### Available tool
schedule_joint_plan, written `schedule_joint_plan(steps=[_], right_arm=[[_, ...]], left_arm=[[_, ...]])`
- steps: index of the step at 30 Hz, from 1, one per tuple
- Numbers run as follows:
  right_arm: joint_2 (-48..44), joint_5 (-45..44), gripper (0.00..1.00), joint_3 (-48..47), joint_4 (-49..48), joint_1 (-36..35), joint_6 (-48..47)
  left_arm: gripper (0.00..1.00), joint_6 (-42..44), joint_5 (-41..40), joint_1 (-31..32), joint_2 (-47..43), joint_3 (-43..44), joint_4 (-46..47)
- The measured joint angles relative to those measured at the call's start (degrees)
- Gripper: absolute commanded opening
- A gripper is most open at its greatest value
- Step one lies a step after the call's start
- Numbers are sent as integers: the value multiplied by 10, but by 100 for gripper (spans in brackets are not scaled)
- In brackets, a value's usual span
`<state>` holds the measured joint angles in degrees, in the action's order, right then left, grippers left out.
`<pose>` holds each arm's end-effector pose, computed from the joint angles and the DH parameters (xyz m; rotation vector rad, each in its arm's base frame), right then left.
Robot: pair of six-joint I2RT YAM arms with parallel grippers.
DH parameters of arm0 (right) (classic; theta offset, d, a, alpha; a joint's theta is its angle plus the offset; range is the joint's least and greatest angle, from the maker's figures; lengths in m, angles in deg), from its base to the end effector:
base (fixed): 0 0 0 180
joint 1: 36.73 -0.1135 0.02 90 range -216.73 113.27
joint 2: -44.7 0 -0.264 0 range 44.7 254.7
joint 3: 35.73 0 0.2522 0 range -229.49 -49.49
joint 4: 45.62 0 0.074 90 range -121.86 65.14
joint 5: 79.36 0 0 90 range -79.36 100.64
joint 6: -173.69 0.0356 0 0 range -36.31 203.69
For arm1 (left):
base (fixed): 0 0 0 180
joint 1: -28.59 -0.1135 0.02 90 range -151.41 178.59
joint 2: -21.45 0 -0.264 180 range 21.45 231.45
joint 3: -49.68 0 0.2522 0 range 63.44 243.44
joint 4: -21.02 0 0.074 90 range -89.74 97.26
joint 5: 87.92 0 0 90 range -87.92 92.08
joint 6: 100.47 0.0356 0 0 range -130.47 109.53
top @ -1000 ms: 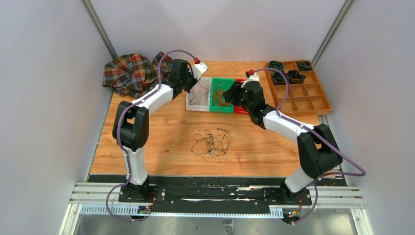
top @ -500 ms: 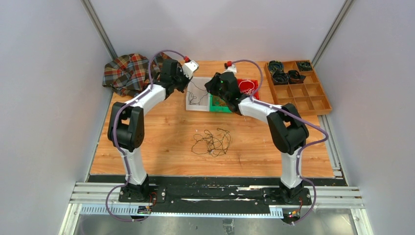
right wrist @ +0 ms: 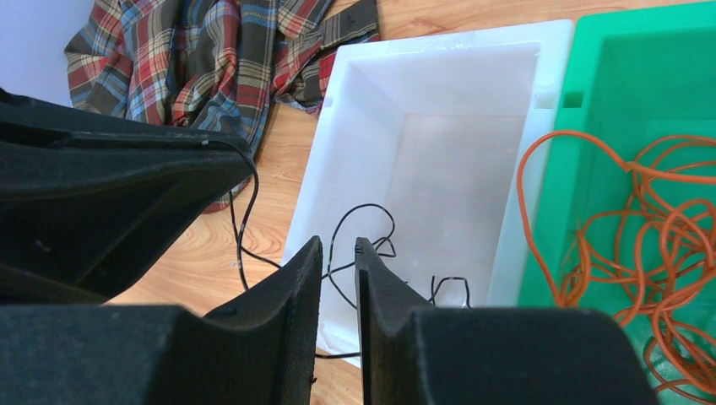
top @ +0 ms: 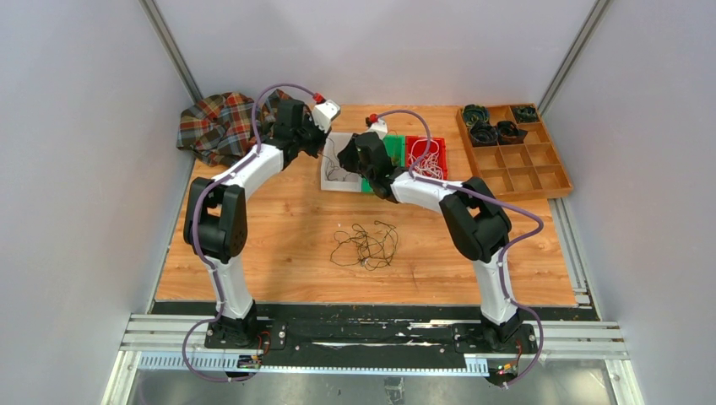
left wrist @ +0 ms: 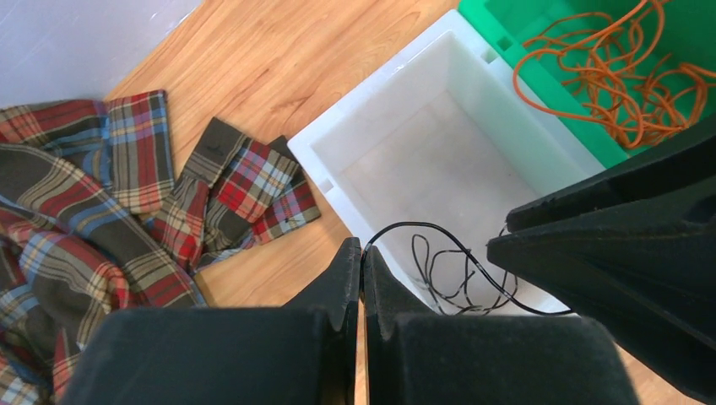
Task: Untangle the cables
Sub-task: Place the cable in the bin.
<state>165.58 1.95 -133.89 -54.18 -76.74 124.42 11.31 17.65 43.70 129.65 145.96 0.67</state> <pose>0.3818 0.3135 0.2160 0.1242 1.8970 0.8477 0.4231 -0.1241 0.2544 0.8195 1.9539 -0.2206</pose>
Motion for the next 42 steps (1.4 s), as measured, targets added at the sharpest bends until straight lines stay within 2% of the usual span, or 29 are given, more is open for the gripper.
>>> schedule_joint_plan(steps=[8,14,21,23,27,29,36,38,42], right_arm=[[0,-10,20,0,12,0,-10],[0,2,17,-6,47,0,-49],[0,12,16,-5,67,0,-76],[0,14,19,-2,67,0,-79],[-19,11,34,34,70,3,-93],[-51,13,38,70,75,5,-99],[-205,-6,42,170,67,31,-103],[-241,-10,42,196,56,39,-102],[-286,-10,42,236,45,45,-101]], left_arm=[[0,-17,23,8,6,20,0],[1,-17,21,31,55,76,13],[0,-16,0,49,104,80,19],[0,-13,-12,52,109,75,22],[0,0,-40,53,110,59,33],[0,8,-54,53,110,50,37],[1,43,-87,57,110,42,43],[6,59,-98,62,110,42,44],[31,85,-115,72,110,42,42]])
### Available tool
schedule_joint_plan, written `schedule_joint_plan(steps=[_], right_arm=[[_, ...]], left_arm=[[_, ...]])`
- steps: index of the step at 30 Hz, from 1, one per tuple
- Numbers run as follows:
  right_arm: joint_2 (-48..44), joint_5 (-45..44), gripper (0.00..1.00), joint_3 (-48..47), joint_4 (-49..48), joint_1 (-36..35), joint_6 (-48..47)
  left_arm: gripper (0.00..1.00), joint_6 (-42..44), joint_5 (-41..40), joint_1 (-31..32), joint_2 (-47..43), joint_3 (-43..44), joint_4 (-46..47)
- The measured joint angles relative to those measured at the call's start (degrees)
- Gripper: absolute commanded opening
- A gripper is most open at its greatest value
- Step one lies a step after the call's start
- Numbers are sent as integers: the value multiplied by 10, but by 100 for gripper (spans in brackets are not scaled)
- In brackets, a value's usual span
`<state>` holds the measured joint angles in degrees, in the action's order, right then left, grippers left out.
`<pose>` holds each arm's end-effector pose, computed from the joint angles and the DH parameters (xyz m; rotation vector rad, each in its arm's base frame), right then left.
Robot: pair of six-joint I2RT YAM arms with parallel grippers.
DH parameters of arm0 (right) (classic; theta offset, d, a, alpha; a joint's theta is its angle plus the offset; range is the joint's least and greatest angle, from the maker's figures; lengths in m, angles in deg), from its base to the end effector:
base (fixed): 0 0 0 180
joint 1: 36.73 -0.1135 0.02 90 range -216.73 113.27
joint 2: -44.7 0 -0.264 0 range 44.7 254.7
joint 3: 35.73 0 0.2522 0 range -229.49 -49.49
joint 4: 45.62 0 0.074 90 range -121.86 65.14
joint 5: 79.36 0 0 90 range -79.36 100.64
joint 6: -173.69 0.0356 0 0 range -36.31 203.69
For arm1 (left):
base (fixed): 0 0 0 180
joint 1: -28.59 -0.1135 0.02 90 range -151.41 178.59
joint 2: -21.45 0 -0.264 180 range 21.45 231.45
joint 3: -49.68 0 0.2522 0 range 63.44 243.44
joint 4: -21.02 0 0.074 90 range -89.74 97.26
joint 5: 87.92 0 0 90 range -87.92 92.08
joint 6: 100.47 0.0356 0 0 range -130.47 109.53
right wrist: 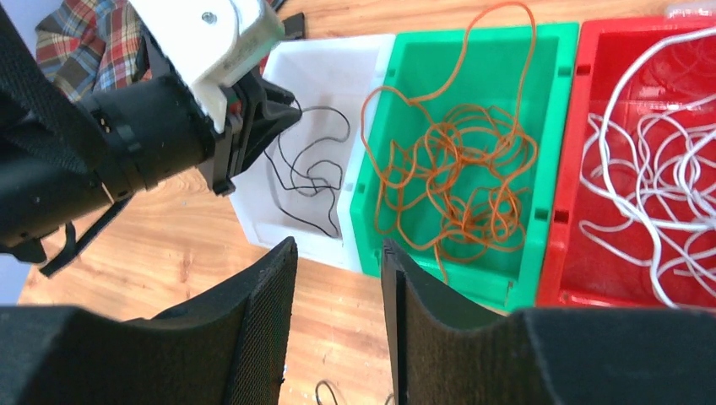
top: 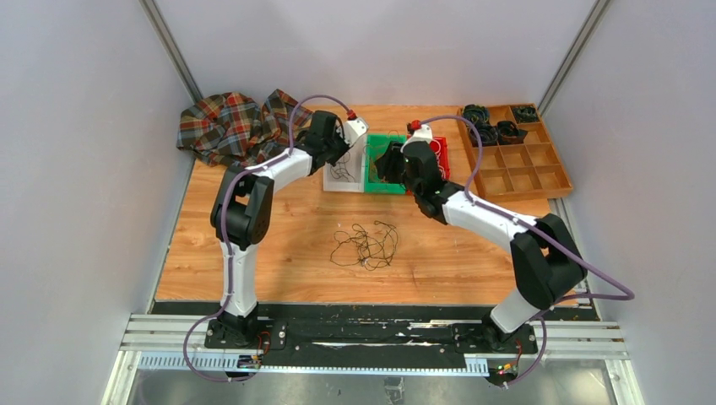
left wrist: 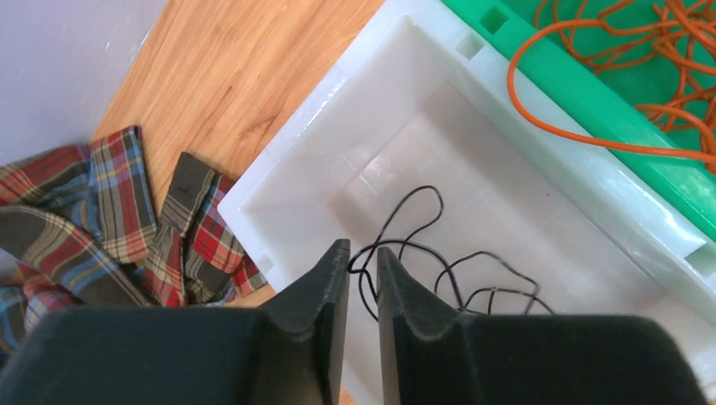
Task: Untangle the cables
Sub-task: Place the cable in the bin.
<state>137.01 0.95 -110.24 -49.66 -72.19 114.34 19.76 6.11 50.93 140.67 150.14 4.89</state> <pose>0.3103 0.2137 0.2742 0.0454 1.8577 0.6618 0.4407 -0.1838 0.2002 1.0002 1.9348 0.0017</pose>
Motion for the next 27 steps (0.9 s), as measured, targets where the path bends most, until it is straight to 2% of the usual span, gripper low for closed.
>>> schedule_joint_plan(steps=[3,5,11,16,27], right_arm=[[-27,0,40,37,-5,0,0],[-44,0,40,63,-5,0,0],[-105,-5,40,141,-12,1,6],[-150,-9,40,174,-12,2,8],[-177,-8,40,183,-11,10,6]], left_arm=[[46,9,-7,3,0,7,-17],[64,14,-4,3,0,16,-31],[92,33,23,3,-2,69,-108],[99,74,33,3,-3,136,-186],[98,230,64,-21,-3,258,-419]])
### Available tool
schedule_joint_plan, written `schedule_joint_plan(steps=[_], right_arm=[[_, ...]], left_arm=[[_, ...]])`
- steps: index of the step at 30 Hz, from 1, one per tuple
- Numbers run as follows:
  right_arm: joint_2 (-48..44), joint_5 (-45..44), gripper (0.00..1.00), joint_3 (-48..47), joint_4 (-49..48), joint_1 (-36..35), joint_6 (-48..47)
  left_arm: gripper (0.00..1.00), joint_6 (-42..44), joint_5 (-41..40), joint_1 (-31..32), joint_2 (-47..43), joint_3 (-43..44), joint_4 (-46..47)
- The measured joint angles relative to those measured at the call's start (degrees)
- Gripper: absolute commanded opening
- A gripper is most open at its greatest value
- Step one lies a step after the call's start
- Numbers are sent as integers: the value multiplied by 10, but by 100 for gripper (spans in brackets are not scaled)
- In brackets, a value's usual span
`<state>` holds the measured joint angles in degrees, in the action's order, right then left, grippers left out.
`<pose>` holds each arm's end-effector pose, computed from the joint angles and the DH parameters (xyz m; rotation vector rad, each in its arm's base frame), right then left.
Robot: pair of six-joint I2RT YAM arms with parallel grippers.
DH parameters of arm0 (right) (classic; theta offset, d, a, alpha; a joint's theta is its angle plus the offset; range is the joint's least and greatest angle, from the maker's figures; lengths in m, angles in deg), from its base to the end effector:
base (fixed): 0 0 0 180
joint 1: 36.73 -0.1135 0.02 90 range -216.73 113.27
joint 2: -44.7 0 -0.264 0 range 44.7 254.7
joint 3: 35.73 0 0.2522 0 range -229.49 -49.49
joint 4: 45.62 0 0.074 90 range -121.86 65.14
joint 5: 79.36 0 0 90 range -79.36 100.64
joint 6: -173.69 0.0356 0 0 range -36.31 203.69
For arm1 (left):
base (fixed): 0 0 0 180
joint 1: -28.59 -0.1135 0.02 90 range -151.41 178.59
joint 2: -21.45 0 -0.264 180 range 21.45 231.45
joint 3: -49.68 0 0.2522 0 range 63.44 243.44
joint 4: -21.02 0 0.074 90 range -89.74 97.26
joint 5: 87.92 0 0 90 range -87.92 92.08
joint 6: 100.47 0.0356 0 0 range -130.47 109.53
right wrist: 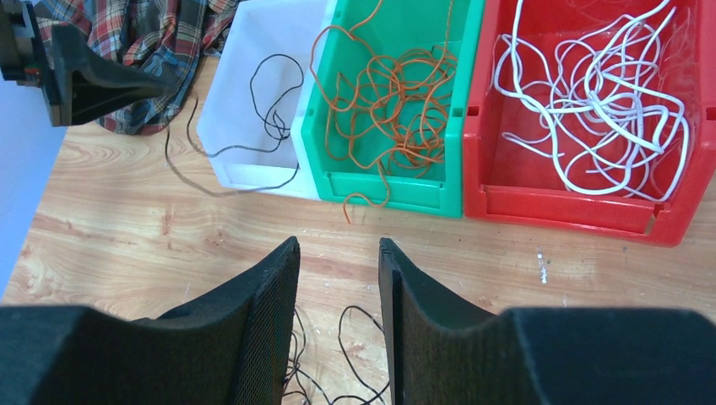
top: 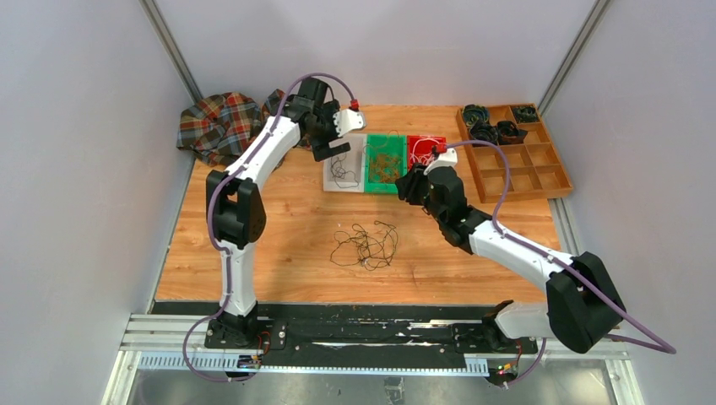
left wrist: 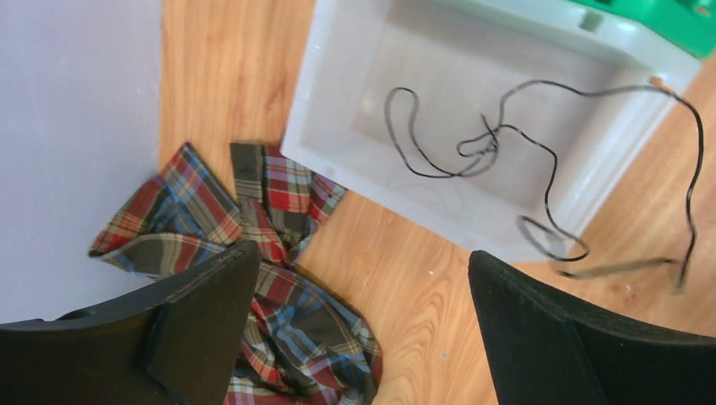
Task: Untangle the cables
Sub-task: Place the cable in the bin.
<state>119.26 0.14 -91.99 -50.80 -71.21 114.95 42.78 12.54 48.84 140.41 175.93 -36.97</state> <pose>0.2471 0.1618 0.2640 0.0824 1.8424 0.6504 0.4359 -0.1677 0.2921 1.5204 1.9031 0.0332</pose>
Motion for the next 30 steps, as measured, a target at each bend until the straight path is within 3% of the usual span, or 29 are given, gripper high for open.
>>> schedule_joint_plan(steps=[5,12,18,22,30], right_arm=[[0,0,40,1,1,0,0],[0,3,40,6,0,1,-1],[29,90,46,-17,-7,3,-43],[119,190,49,-110,9,-16,-128],[274,298,53,-288,112,-123,-454]], left_arm=[[98,12,21,-3,12,28,-52],[97,-32,69,0,71,95,-50],[98,-52,74,-4,78,95,-54],[98,-80,91,-36,47,67,-52],[98,-141,119,-141,-42,-15,-54]])
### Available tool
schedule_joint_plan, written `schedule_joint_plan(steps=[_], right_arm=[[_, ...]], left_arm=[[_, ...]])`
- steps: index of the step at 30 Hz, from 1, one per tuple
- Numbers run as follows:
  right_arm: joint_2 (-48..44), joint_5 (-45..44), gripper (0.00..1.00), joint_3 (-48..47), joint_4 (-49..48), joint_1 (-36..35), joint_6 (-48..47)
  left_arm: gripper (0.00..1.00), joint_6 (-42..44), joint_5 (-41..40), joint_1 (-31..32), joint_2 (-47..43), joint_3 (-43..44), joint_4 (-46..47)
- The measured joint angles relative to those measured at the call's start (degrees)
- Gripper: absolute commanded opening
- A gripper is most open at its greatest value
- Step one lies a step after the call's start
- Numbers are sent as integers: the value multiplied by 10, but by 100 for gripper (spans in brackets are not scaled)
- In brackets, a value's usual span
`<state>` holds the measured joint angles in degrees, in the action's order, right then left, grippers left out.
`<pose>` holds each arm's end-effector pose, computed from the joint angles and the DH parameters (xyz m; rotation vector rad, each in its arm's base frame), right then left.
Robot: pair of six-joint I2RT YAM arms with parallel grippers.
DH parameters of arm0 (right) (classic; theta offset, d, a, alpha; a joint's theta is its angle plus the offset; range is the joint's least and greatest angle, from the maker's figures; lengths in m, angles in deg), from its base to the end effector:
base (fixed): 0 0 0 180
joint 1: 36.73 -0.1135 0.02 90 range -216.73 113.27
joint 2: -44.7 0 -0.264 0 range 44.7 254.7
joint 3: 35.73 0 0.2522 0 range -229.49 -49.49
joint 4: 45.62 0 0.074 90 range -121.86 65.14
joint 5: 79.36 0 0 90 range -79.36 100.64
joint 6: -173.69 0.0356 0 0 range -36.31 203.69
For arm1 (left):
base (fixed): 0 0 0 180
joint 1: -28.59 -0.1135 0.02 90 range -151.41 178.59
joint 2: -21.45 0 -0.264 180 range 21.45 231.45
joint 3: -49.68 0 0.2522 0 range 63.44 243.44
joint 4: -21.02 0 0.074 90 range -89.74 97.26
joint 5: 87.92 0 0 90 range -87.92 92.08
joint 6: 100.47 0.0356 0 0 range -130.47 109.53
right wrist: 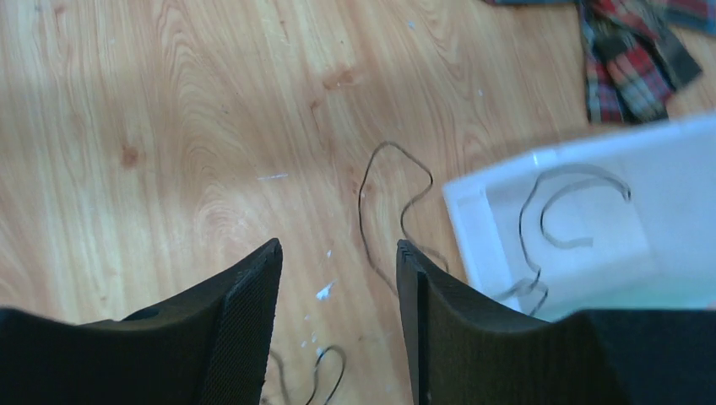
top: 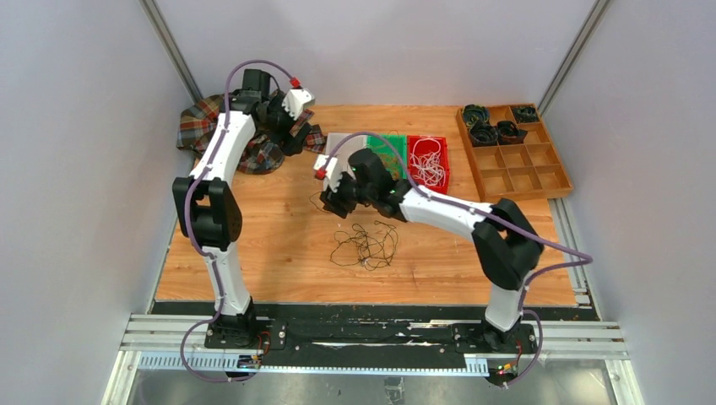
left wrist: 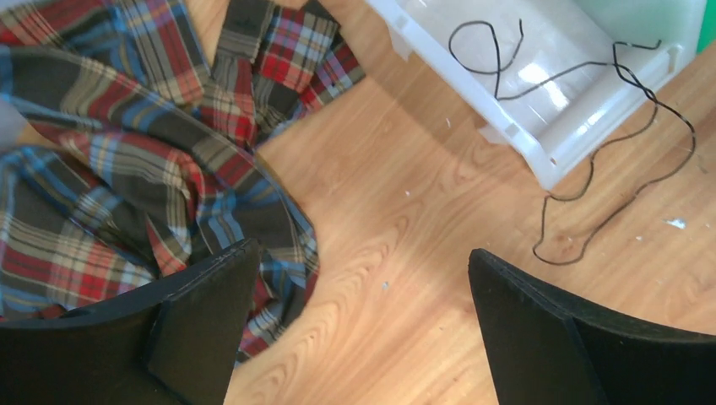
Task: Untangle the cables
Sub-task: Place the cable in the bin.
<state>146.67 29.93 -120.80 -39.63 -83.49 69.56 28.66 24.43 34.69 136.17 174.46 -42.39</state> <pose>0.2759 0.3105 0.2566 -1.2084 1.6109 0.6992 0.4386 -0.0605 0.3116 1.0743 2.1682 -0.2300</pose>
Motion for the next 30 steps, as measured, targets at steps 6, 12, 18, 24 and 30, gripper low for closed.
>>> schedule_joint_plan(steps=[6,12,18,24,30], right_arm=[[135,41,51,-170,77,-11,-111],[233,43,49,-252,116,-15,-130],[269,25,30,-260,136,-19,-128],[279,-17,1,-264,135,-24,-104],[261,-21,1,-255,106,-13,-56]], left_arm=[[98,-21,15,-12,-27,-43,-5],[98,-38,31,-42,-27,-57,-10],[98,-42,42,-69,-29,-73,-12],[98,-54,44,-66,-34,-73,-15],[98,-56,44,-66,-47,-73,-15]])
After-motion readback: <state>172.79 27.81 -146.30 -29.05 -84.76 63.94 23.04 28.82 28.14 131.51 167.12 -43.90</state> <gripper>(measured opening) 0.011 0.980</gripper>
